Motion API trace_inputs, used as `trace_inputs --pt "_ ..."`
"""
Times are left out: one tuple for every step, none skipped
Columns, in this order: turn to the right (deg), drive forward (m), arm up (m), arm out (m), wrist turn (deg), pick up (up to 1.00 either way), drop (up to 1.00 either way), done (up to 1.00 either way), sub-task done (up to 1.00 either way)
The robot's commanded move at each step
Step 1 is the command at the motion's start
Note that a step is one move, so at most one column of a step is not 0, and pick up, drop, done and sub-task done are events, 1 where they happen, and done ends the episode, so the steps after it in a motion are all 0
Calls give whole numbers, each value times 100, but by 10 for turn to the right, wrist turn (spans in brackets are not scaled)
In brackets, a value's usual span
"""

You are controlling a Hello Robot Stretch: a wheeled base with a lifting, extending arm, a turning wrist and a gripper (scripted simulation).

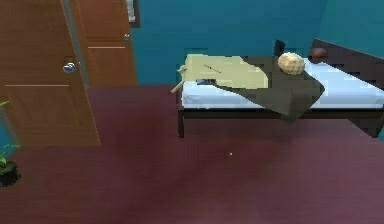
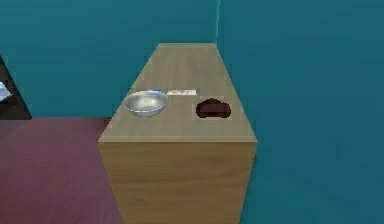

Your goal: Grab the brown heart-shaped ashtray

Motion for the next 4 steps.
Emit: trace_inputs --pt "0 0 50 0 0 0 0 0 0" --pt "0 0 38 0 0 0 0 0 0" --pt "0 0 0 44 0 0 0 0 0" --pt "0 0 0 0 450 0 0 0 0"
